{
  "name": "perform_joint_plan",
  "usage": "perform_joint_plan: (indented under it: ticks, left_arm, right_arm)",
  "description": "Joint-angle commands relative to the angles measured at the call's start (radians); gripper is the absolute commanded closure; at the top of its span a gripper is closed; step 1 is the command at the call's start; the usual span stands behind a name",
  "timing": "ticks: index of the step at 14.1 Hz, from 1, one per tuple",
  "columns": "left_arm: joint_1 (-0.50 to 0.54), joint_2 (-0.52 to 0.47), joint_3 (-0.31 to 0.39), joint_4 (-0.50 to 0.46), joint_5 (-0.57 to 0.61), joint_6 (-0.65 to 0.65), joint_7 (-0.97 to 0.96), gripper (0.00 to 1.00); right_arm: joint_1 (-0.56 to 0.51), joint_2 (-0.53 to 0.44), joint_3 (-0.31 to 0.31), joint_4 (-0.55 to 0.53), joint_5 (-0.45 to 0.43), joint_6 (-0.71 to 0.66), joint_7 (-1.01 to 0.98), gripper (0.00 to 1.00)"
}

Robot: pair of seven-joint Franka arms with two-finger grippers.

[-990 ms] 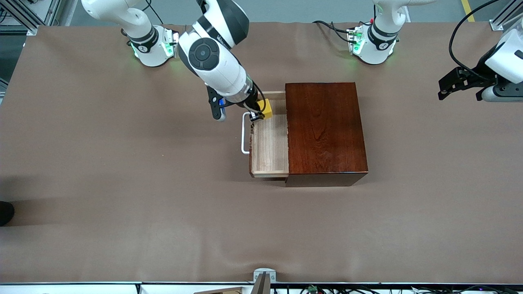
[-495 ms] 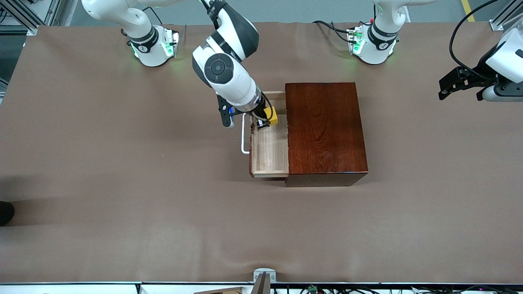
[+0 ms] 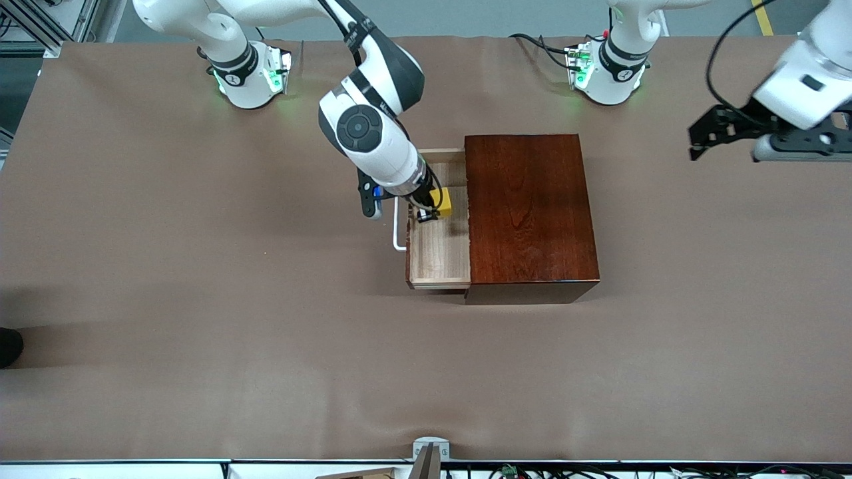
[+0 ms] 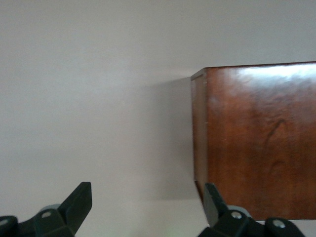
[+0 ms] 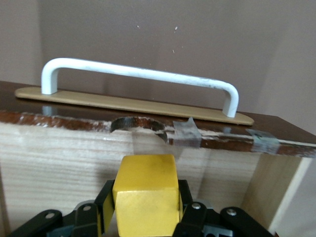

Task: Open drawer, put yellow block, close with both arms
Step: 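Lower the cube into the drawer with the right gripper while the left gripper approaches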

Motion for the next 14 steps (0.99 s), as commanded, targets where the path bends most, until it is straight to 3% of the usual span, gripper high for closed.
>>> perform_joint_plan:
  ticks: [1,6,9,14]
  left_arm:
    - [0.002,0.058,-0.099,0.064,-0.007,-0.005,-0.147,0.0]
    - [-0.001,0.157,-0.223,0.13,0.0,-0.002,-0.32,0.0]
    - [-0.002,0.205,-0.284,0.153,0.0,0.036,-0.427,0.0]
    - [-0.146,0.28,-0.308,0.175,0.059,0.086,-0.661,0.0]
  right_arm:
    - [0.02,0.021,-0.007,0.019,-0.009,0.004,0.029,1.0]
    - [0.026,0.036,-0.007,0.015,-0.024,0.003,0.038,1.0]
    - [0.022,0.036,-0.007,0.018,-0.024,-0.002,0.037,0.44]
    - [0.011,0.026,-0.01,0.057,-0.026,-0.01,0.037,0.15]
